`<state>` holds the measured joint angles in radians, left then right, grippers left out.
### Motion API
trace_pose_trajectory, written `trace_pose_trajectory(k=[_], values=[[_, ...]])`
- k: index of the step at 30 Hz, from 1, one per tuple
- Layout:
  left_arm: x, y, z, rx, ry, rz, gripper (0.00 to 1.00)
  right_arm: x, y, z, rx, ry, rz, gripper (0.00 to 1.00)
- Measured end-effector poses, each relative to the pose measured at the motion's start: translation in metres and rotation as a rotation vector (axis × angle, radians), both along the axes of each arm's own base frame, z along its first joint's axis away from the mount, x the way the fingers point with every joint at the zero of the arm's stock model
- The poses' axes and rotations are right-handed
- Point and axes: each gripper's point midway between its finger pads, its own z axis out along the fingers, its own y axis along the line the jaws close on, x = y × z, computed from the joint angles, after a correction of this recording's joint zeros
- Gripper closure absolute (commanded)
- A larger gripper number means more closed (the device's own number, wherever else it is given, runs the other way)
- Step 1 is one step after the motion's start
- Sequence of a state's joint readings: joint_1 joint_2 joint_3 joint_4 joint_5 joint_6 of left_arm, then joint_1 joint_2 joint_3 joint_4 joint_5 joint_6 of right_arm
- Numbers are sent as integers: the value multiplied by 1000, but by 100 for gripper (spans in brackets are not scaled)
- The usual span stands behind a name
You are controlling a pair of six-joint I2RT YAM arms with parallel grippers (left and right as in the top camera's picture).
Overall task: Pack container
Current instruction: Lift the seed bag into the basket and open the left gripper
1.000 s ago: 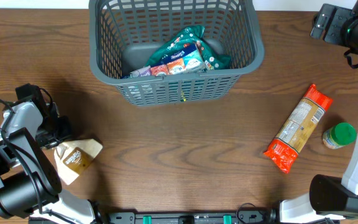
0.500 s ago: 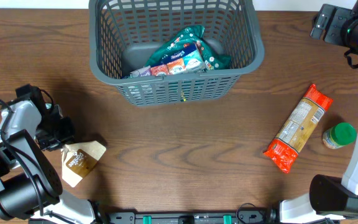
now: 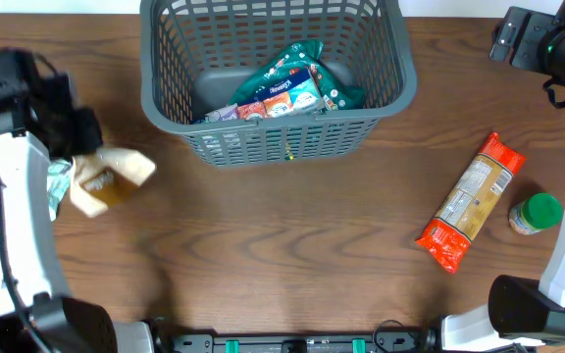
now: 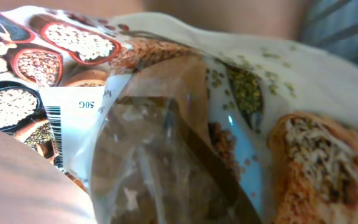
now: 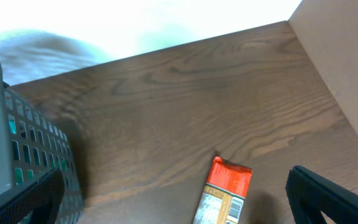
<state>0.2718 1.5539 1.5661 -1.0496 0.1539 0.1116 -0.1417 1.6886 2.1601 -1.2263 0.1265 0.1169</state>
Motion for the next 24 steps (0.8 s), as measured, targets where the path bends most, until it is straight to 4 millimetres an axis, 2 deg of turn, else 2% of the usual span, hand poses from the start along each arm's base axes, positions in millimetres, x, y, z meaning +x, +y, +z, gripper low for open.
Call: trace_pose_trajectory(k=[2, 8, 13, 18, 20, 22, 24], values=[[16, -14, 38, 51, -106, -88, 94, 0, 0, 0, -1, 0, 0, 1], [43, -58, 138, 284, -363, -338, 94, 0, 0, 0, -11, 5, 10, 1], [56, -97, 192, 446, -544, -525, 95, -3, 0, -3, -14, 21, 16, 1], [74, -148, 233, 578, -746, -694, 94, -4, 1, -4, -14, 30, 17, 1], [80, -166, 241, 620, -799, -752, 94, -4, 1, -5, -13, 31, 17, 1], [87, -185, 240, 660, -826, -825, 94, -4, 1, -4, -14, 31, 17, 1], [96, -203, 227, 684, -815, -914, 94, -4, 1, -5, -15, 32, 18, 1]])
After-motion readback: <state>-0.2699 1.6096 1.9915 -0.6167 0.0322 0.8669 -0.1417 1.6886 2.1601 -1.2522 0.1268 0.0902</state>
